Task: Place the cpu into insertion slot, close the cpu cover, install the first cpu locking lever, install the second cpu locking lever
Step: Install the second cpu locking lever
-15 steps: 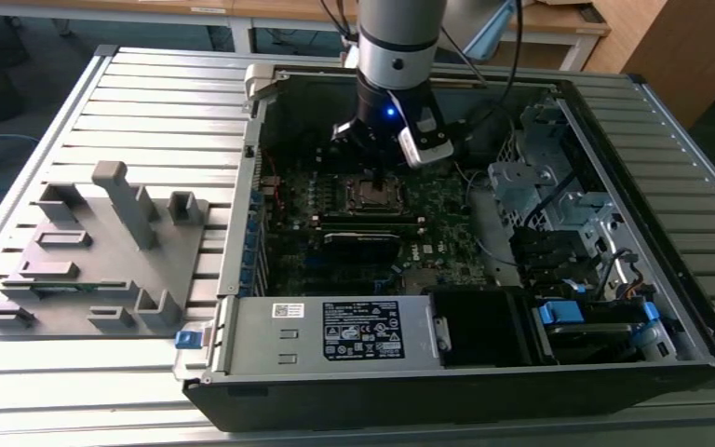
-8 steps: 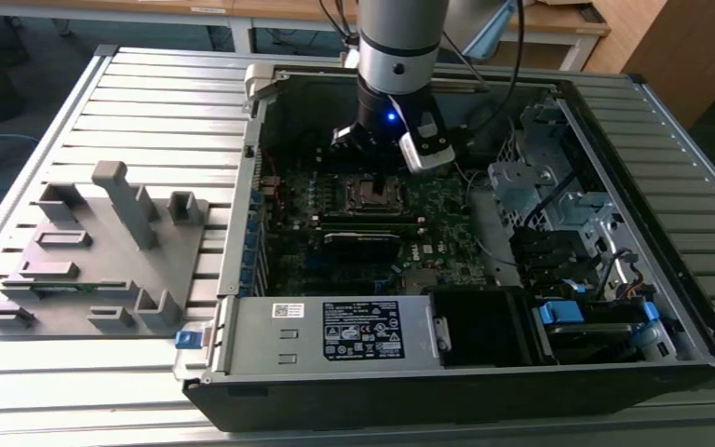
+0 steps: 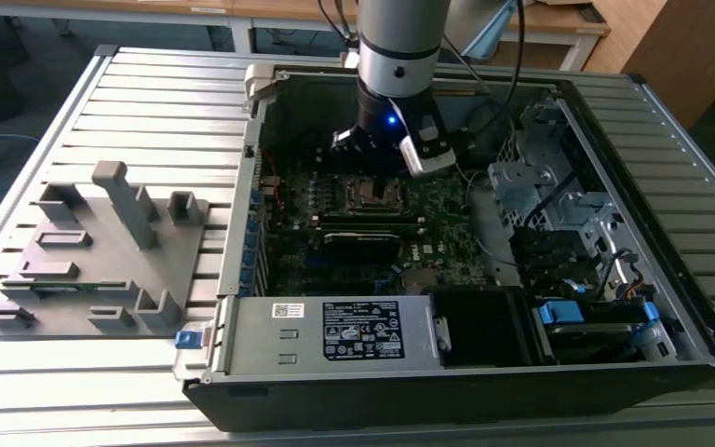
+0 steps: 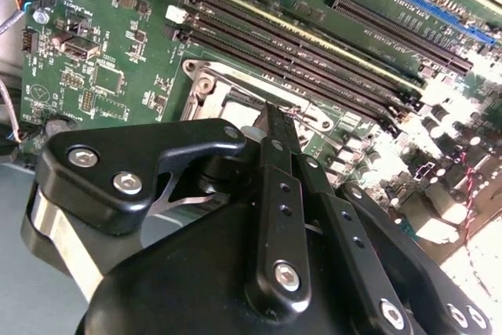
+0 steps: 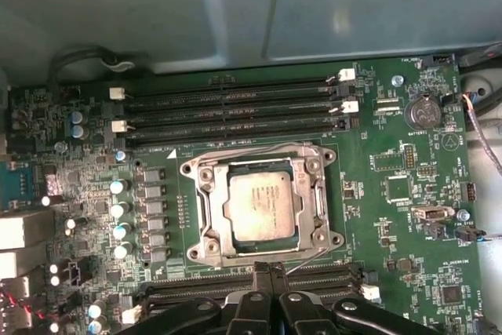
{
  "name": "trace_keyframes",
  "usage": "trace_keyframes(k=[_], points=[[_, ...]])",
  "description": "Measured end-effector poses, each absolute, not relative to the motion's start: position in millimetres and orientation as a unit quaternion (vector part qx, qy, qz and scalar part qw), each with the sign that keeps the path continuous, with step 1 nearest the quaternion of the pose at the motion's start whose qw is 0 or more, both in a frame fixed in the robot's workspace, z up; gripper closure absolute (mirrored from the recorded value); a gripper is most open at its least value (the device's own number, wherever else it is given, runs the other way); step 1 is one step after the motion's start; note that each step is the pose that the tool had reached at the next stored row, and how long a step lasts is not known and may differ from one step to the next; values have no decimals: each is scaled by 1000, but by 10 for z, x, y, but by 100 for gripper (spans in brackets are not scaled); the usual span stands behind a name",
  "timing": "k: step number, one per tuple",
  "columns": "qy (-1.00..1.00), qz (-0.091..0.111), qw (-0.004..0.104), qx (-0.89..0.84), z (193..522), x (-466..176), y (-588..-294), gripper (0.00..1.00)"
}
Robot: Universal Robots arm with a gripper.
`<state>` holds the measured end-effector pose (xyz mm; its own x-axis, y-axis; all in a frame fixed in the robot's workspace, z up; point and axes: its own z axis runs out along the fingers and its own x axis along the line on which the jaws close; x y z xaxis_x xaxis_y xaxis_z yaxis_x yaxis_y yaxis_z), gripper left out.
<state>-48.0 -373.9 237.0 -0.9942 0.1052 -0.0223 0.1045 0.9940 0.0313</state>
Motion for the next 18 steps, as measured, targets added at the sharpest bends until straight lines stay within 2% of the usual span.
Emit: trace_keyframes(k=[18], points=[[999,-4,13,43,2302,-567,-3752,90]])
